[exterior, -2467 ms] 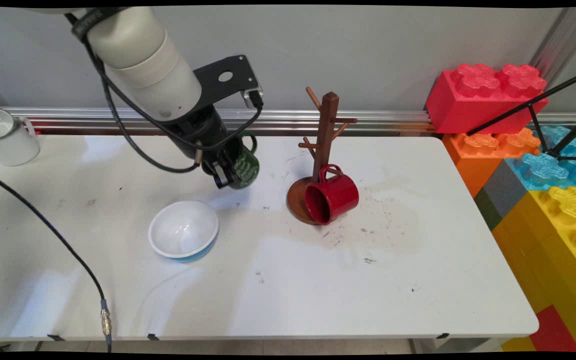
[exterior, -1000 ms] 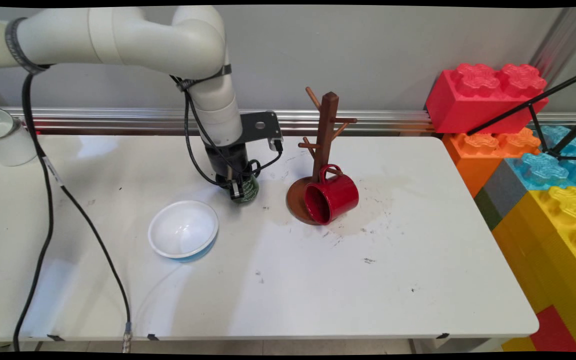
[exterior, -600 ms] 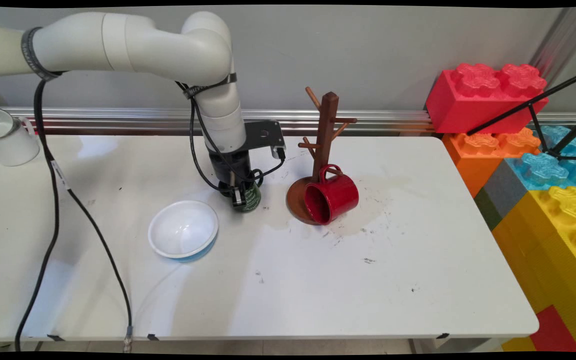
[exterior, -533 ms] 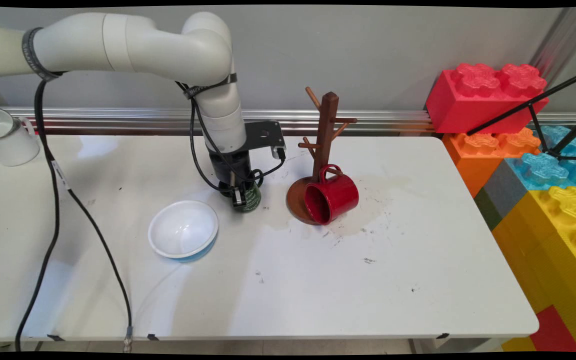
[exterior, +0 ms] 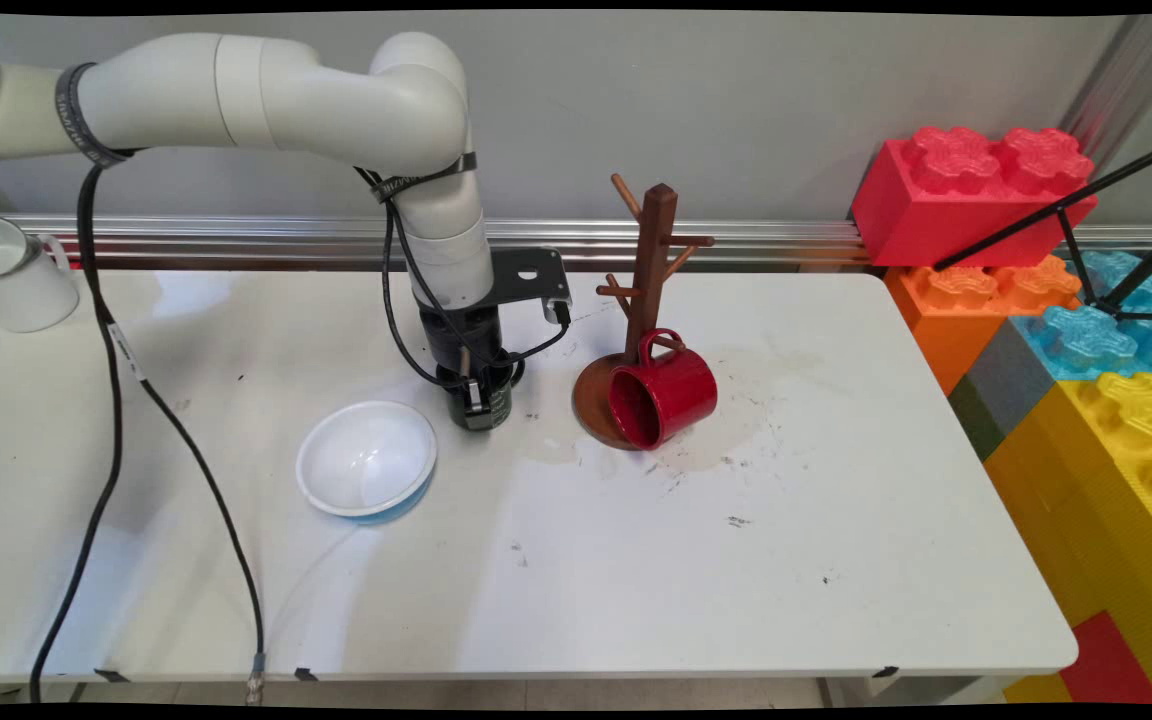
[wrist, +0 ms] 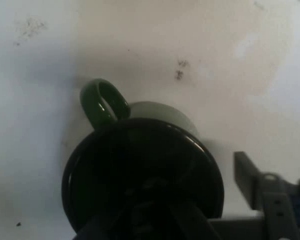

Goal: Place the picked object on the table

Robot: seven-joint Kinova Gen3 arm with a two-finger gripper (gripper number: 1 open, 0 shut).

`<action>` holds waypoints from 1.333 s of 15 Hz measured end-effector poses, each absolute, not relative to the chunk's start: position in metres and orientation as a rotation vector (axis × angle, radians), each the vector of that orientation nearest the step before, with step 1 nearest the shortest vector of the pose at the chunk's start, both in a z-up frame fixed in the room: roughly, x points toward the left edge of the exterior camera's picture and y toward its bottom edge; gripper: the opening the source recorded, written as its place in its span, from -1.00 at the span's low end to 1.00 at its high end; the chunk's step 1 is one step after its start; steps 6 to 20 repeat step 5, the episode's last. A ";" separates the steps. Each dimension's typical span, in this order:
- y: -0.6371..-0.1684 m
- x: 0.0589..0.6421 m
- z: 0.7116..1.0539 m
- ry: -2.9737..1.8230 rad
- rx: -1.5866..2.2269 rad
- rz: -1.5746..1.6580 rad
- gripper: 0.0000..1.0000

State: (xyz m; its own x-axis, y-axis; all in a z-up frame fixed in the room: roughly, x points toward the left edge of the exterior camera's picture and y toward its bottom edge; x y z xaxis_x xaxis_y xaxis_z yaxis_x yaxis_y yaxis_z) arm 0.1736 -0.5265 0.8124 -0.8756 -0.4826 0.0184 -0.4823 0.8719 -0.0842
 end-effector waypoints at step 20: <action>-0.526 0.176 0.818 3.045 -0.794 -0.143 1.00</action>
